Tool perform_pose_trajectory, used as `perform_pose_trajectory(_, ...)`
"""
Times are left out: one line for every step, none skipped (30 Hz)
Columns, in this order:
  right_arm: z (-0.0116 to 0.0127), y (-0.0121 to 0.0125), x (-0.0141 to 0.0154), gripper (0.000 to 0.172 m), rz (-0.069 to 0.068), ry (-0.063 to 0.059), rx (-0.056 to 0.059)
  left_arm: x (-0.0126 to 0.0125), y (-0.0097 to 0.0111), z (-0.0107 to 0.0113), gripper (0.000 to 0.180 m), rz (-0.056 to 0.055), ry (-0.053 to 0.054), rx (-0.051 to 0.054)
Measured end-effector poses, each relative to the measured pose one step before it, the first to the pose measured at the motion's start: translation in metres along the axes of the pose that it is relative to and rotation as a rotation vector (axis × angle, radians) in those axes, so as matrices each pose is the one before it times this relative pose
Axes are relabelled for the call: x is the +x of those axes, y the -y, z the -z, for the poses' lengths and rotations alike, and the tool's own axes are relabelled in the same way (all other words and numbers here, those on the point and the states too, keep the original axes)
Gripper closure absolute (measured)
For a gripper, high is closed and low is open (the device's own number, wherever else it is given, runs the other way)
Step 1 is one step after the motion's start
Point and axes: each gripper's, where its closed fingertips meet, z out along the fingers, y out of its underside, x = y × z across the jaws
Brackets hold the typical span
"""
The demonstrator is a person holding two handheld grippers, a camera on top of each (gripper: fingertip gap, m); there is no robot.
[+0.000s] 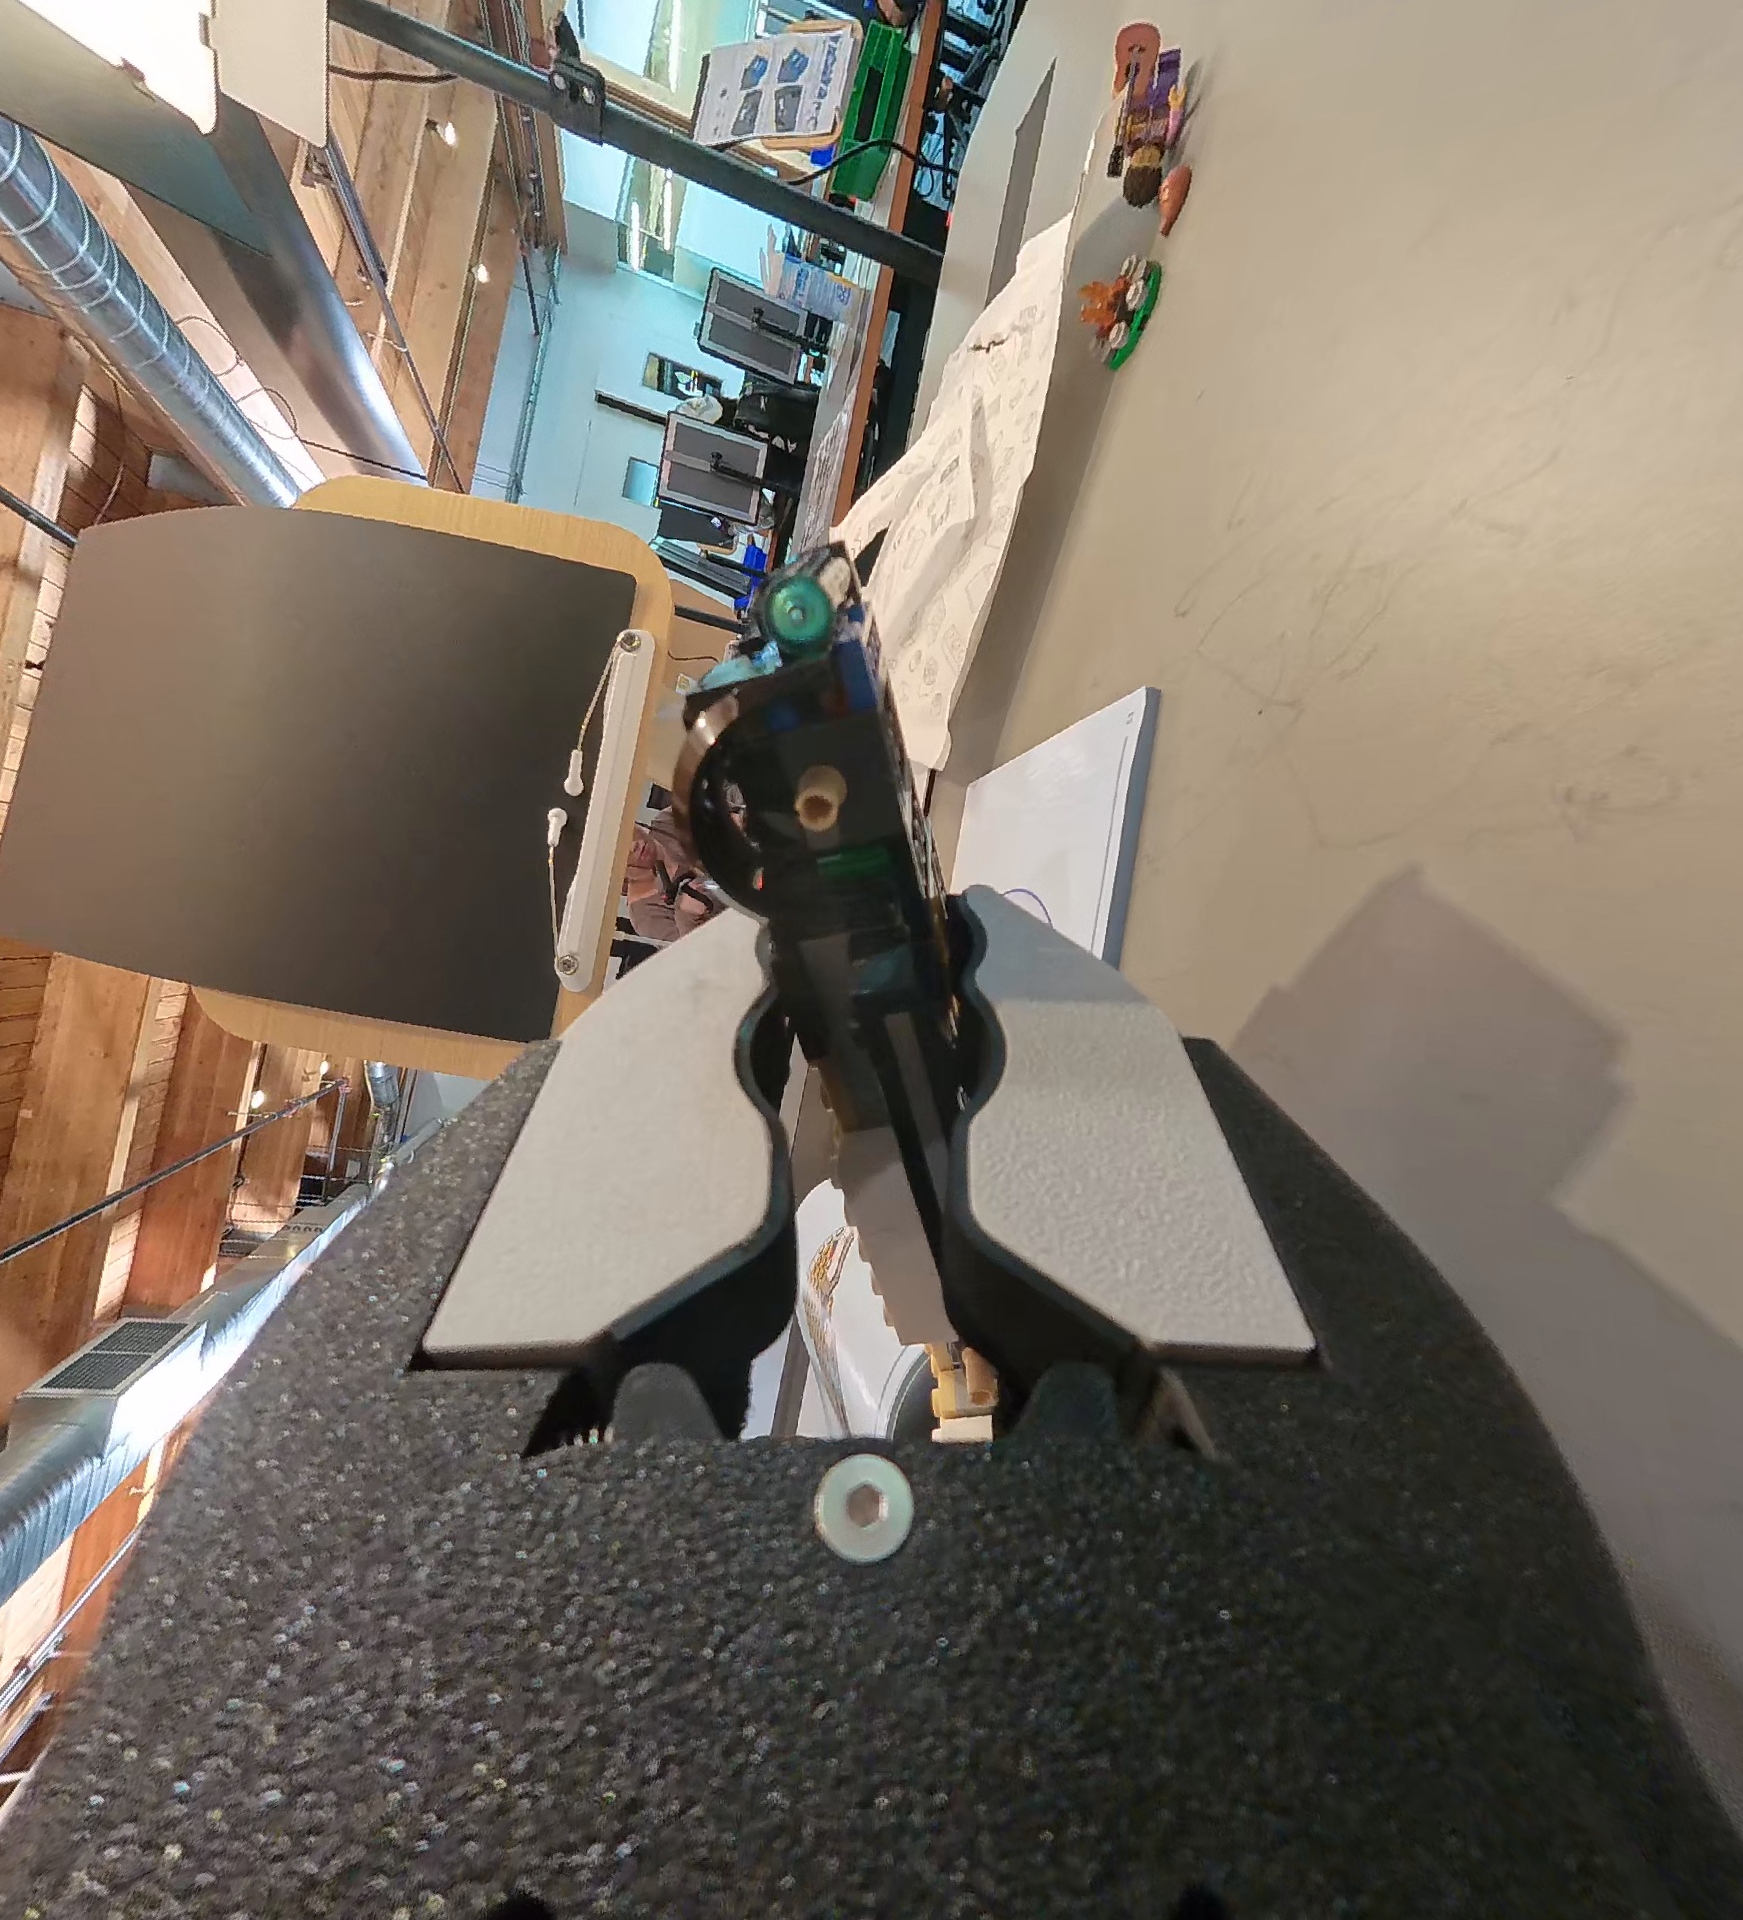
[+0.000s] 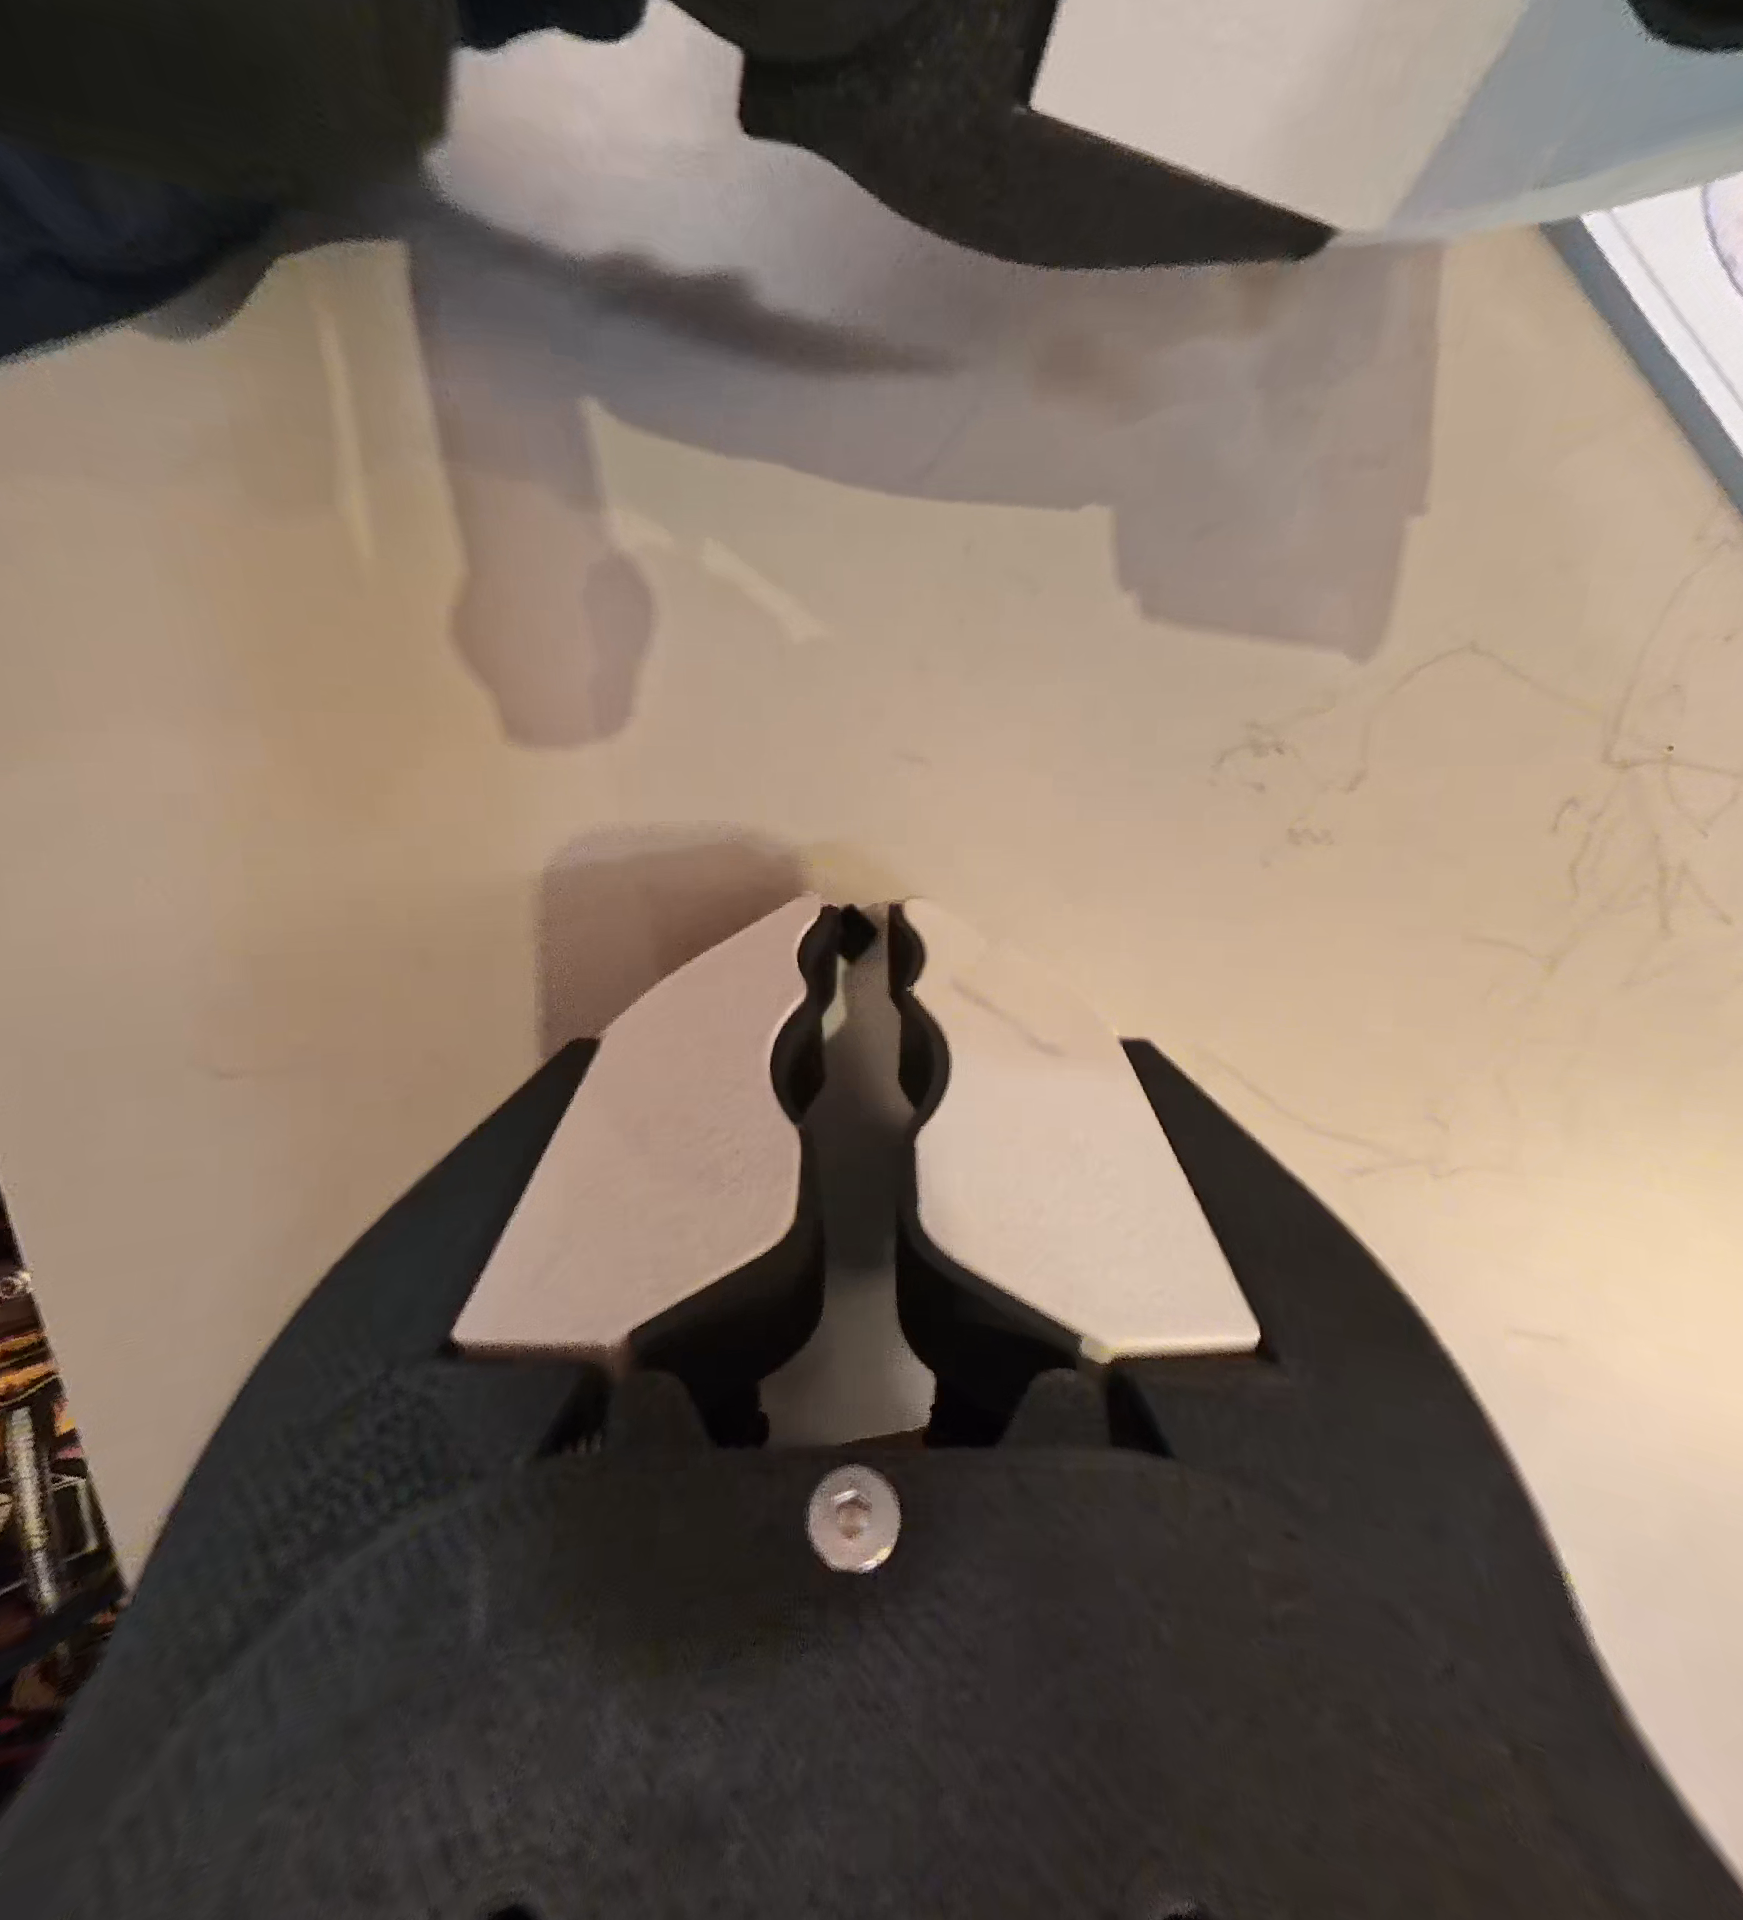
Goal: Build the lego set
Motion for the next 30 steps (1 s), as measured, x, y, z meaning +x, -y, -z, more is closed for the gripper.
perform_pose_trajectory(-0.0004,0.0003,-0.0001,0.164,0.0177,-0.0119,-0.0069,0.00057,0.00096,0.0002,0.152,-0.0009,-0.0008,0.0008)
perform_pose_trajectory(-0.00035,0.00036,0.00014,0.164,0.0185,-0.014,-0.0071,0.0007,0.00082,0.00019,0.152,-0.0008,-0.0013,0.0007)
perform_pose_trajectory(-0.00037,0.00035,-0.00013,0.164,0.0186,-0.0118,-0.0072,0.00071,0.00082,0.00009,0.152,-0.0011,-0.0016,0.0006)
perform_pose_trajectory(-0.0002,0.00036,-0.00005,0.164,0.0172,-0.0116,-0.0077,0.00049,0.00087,0.0001,0.152,-0.0011,-0.0007,0.0007)
perform_pose_trajectory(-0.00033,0.00032,-0.00011,0.164,0.0179,-0.0108,-0.0074,0.00049,0.0008,0.00017,0.152,-0.0008,-0.0007,0.001)
perform_pose_trajectory(-0.00022,0.00031,-0.00015,0.164,0.0191,-0.0094,-0.0065,0.00036,0.00068,0.0002,0.152,-0.0006,-0.0005,0.0005)
perform_pose_trajectory(-0.00019,0.00026,-0.00001,0.164,0.0167,-0.0092,-0.0072,0.00016,0.00046,0.00023,0.152,-0.0002,0.0,0.0001)
perform_pose_trajectory(-0.00019,0.00012,0.00008,0.164,0.0161,-0.0088,-0.0076,0.00016,0.00034,0.00012,0.152,-0.0007,0.0002,0.0)
perform_pose_trajectory(-0.00016,0.00021,-0.00014,0.164,0.016,-0.0081,-0.0069,-0.00005,0.0002,0.00016,0.152,-0.0007,0.0008,-0.0005)
perform_pose_trajectory(-0.00016,0.00036,-0.00046,0.164,0.0169,-0.006,-0.0058,-0.00011,0.00011,0.00015,0.152,0.0002,0.0015,-0.0005)
perform_pose_trajectory(-0.00007,0.00056,-0.0009,0.164,0.0201,-0.0055,-0.0053,-0.00015,0.00022,0.00012,0.152,0.0002,0.0011,0.0001)
perform_pose_trajectory(-0.00006,0.00049,-0.00089,0.164,0.0229,-0.0079,-0.0065,-0.00011,0.00014,0.00014,0.152,-0.001,0.0009,-0.0003)
perform_pose_trajectory(-0.00002,0.0003,-0.00051,0.164,0.022,-0.0108,-0.0093,-0.00003,-0.00019,0.0001,0.152,-0.0017,0.0011,-0.0017)
perform_pose_trajectory(0.00012,0.00002,-0.0002,0.164,0.0233,-0.0117,-0.01,-0.00014,-0.00032,0.00008,0.152,-0.0003,0.0014,-0.0015)
perform_pose_trajectory(0.00008,0.00008,-0.00046,0.164,0.0233,-0.0096,-0.0082,-0.00012,-0.00016,0.00005,0.152,0.0012,0.0006,-0.0007)
perform_pose_trajectory(0.0003,0.00008,-0.00056,0.164,0.0184,-0.0061,-0.0068,-0.00038,-0.00037,0.00005,0.152,0.0026,0.0012,-0.0006)
perform_pose_trajectory(0.00028,0.00023,-0.00077,0.164,0.0169,-0.003,-0.0038,-0.00041,-0.0007,0.00002,0.152,0.0024,0.0008,-0.0018)
perform_pose_trajectory(0.00033,0.00015,-0.00088,0.164,0.019,-0.0023,-0.0021,-0.00039,-0.00101,-0.00003,0.152,0.001,0.0009,-0.0031)
perform_pose_trajectory(0.00021,0.00002,-0.00042,0.164,0.0213,-0.0069,-0.0042,-0.00032,-0.00104,-0.00007,0.152,0.0,0.0008,-0.004)
perform_pose_trajectory(0.00014,-0.00008,-0.00025,0.165,0.0269,-0.0104,-0.0061,-0.00013,-0.00097,-0.0002,0.152,0.0015,0.0,-0.0036)
perform_pose_trajectory(0.00024,-0.00002,-0.00033,0.165,0.03,-0.0123,-0.0085,-0.00011,-0.00046,-0.00003,0.152,0.0029,-0.0001,-0.0012)
perform_pose_trajectory(0.00013,-0.00018,-0.00009,0.164,0.0303,-0.0142,-0.0132,-0.00017,0.00013,0.00017,0.152,0.0011,0.0006,0.0008)
perform_pose_trajectory(0.00014,-0.00027,-0.00021,0.165,0.0362,-0.0157,-0.0153,-0.00008,0.00024,0.00014,0.152,-0.001,0.0008,-0.0002)
perform_pose_trajectory(0.00016,-0.00009,-0.00039,0.166,0.0433,-0.0171,-0.0145,-0.0001,0.00019,0.00015,0.152,-0.002,0.0012,-0.0004)
perform_pose_trajectory(0.00009,-0.00001,-0.00043,0.168,0.0428,-0.0177,-0.015,-0.00013,0.00013,0.00011,0.152,-0.0018,0.0013,-0.0001)
perform_pose_trajectory(0.00004,-0.00036,-0.00134,0.17,0.0422,-0.0115,-0.0155,-0.00022,-0.0001,0.00009,0.152,-0.0003,0.0013,0.0)
perform_pose_trajectory(-0.00009,0.00007,-0.00235,0.172,0.0447,-0.0057,-0.0116,-0.00025,-0.00025,0.00004,0.152,0.0003,0.0008,-0.0007)
perform_pose_trajectory(0.00011,0.0007,-0.00044,0.172,0.0425,-0.0201,-0.0049,-0.00031,-0.00039,0.00005,0.152,0.0001,0.001,-0.001)
perform_pose_trajectory(0.00023,0.00006,-0.00012,0.172,0.0363,-0.018,-0.008,-0.00041,-0.00042,0.0001,0.152,-0.0001,0.0015,-0.0005)
perform_pose_trajectory(0.00034,-0.00005,-0.00029,0.172,0.0217,-0.0094,-0.0066,-0.00052,-0.0002,0.0001,0.152,0.0006,0.0015,0.0001)
